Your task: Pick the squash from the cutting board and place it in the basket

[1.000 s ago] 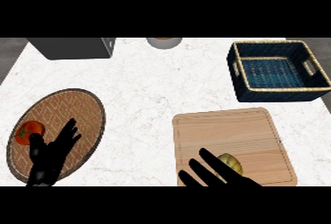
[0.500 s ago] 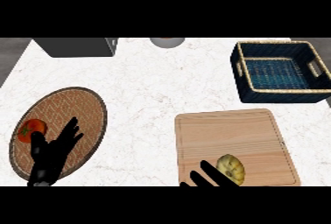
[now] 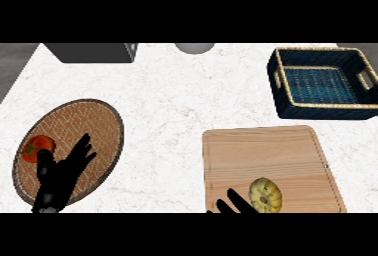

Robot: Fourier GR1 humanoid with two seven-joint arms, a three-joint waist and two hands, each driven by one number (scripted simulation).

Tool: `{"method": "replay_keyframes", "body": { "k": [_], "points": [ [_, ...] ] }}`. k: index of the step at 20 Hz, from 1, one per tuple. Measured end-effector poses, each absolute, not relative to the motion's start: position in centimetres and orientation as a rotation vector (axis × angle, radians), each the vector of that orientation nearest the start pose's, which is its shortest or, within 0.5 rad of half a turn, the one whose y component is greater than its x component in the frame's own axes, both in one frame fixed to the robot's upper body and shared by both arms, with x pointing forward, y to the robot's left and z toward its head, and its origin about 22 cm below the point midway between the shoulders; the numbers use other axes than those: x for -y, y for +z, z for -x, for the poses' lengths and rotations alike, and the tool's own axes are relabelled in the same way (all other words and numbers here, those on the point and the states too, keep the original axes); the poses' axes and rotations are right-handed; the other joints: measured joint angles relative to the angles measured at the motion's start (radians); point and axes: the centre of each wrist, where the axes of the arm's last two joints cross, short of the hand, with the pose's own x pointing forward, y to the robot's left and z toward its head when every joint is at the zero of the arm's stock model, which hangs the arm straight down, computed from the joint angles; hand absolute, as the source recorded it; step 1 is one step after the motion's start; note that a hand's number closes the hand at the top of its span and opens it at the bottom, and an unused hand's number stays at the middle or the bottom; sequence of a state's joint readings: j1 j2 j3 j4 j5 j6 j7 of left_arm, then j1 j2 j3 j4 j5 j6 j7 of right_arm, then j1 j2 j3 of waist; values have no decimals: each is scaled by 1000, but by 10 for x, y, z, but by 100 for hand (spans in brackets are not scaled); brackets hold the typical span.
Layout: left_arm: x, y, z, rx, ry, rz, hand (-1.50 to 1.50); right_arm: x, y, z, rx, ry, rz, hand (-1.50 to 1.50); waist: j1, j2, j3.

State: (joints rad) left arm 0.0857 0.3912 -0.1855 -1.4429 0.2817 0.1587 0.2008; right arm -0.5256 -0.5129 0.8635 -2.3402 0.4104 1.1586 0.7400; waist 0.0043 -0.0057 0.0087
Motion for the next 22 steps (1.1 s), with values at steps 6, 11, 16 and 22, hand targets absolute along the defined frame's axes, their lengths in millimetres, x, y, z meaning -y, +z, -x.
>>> {"method": "replay_keyframes", "body": {
  "k": [6,11,16,22],
  "points": [
    [-298,-32,-212,1126,-42,-141,0,117,179,-143,-1352,-3139,-785,-150,5,2,2],
    [-300,-32,-213,1120,-43,-146,0,124,162,-143,-1359,-3137,-792,-150,5,2,3],
    [-302,-33,-213,1127,-44,-145,0,130,137,-155,-1378,-3123,-798,-150,5,2,3],
    [-299,-34,-213,1116,-41,-157,0,138,108,-165,-1433,-3097,-782,-150,2,0,4]
  ]
}}
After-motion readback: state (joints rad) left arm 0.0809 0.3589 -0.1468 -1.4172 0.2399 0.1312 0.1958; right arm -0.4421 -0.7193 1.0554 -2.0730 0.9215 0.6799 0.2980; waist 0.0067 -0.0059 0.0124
